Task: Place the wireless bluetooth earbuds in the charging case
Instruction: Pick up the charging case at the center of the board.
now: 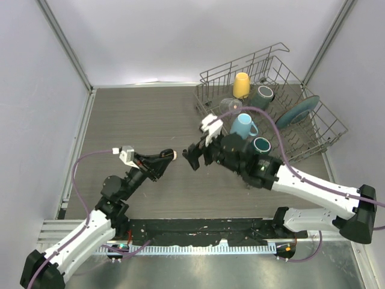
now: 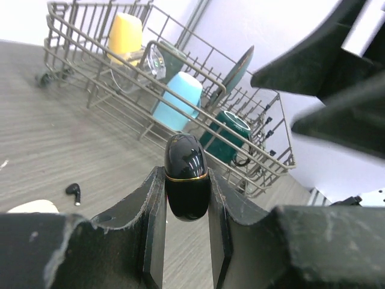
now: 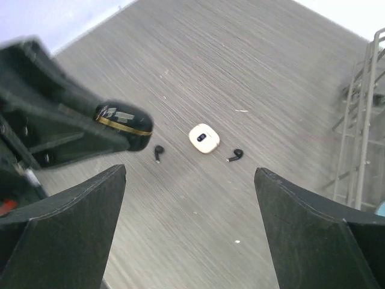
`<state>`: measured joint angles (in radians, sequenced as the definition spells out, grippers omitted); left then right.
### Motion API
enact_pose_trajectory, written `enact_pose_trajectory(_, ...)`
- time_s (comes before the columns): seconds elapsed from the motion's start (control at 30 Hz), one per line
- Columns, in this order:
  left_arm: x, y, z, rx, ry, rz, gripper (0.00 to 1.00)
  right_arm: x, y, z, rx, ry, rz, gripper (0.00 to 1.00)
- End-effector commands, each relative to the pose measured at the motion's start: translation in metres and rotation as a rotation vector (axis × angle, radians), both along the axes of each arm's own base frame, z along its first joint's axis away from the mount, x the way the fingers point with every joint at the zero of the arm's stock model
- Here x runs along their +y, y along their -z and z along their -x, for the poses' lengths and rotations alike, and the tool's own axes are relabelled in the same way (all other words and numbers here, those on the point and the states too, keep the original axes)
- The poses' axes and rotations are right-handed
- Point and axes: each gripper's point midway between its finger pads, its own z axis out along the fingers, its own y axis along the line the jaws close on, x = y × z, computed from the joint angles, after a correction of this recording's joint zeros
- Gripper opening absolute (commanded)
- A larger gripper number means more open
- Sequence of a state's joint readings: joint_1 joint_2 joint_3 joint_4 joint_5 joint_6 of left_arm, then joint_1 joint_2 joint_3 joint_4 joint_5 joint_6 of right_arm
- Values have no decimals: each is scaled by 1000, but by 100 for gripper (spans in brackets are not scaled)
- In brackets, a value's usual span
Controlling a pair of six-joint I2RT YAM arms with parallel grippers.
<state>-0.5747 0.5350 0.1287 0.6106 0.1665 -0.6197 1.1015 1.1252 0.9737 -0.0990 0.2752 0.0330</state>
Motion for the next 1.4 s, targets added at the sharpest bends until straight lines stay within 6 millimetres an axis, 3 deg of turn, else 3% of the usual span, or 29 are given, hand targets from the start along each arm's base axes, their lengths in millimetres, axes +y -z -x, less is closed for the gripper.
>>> enact_pose_trajectory(0.0,17,-19,2,-182,-84,9,0,-4,-9,-6,384,8,-219,91)
enact_pose_trajectory(0.13,21,-28,14,-299,-76,10,0,9,-18,4,605,-94,-383,87)
enact_pose_trajectory(0.2,22,-37,23,-377,-62,5,0,21,-30,19,698,-180,-448,86)
enact_pose_trajectory(0.4,22,-31,44,-544,-25,-51,0,44,-45,40,899,-336,-633,83)
enact_pose_trajectory(0.53,24,-32,48,-573,-32,-53,0,48,-44,41,929,-352,-675,82)
enact_pose_trajectory(0.73,22,-28,45,-563,-27,-83,0,50,-61,44,946,-407,-767,83)
enact_pose_trajectory(0.9,18,-26,43,-555,-10,-99,0,56,-63,47,983,-430,-777,83)
enact_pose_trajectory(1.07,16,-23,43,-547,1,-101,0,65,-51,53,959,-440,-697,77)
enact_pose_trajectory(1.23,16,-24,45,-550,5,-93,0,63,-14,44,774,-275,-464,70)
enact_pose_trajectory(1.37,15,-24,47,-557,16,-89,0,61,-11,39,727,-240,-421,70)
